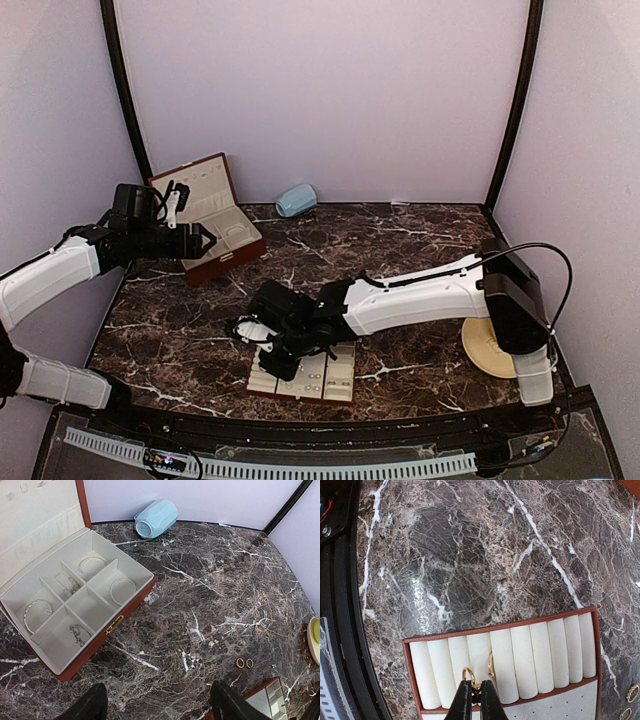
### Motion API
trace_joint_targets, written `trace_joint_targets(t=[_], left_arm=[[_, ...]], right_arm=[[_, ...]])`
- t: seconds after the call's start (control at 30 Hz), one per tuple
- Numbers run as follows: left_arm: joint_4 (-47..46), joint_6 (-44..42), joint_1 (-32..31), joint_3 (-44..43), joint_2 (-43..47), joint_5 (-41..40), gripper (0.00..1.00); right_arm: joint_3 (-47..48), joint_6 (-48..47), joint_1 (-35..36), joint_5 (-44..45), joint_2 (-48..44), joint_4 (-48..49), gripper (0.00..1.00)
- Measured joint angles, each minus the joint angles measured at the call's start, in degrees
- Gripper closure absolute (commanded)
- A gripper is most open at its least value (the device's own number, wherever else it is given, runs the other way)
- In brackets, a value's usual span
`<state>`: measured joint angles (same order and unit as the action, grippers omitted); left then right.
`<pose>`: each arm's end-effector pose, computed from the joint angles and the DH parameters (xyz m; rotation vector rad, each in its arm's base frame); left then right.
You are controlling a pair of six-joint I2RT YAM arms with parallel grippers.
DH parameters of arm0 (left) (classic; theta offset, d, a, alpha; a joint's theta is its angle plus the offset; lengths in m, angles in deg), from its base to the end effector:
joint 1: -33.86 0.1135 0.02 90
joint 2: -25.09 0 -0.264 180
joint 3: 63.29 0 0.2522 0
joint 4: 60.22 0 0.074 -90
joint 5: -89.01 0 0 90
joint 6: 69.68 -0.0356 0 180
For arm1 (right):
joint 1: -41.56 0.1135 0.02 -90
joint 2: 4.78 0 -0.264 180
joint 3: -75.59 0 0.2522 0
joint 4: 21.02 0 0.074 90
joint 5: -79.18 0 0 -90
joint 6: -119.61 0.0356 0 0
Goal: Organize the mixed jewelry
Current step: Insert the ring into the ring tray.
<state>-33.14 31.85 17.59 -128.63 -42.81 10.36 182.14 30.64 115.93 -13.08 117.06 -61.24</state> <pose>0.2546 -0.0816 0.2930 0.2093 2.1058 -0.4989 0.1238 0.4478 0.1810 -1.5876 2.1052 0.5417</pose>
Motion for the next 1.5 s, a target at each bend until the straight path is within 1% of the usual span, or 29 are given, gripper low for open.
trace_joint_targets(t=[0.67, 1.2, 1.5], left_arm=[[0.02, -0.44, 0.00, 0.00, 0.44, -1.01, 0.26], [0.00, -0.46, 0.00, 0.00, 0.44, -1.16, 0.25], [0.00, -0.46, 0.00, 0.00, 0.44, -1.18, 0.25]], right_arm=[[2.25, -3.17, 1.05, 4.44, 1.99, -1.14, 0.99], [2.34, -6.16, 2.25, 8.70, 2.67, -2.71, 0.99], [2.91, -7.61, 2.47, 9.05, 2.78, -3.67, 0.99]])
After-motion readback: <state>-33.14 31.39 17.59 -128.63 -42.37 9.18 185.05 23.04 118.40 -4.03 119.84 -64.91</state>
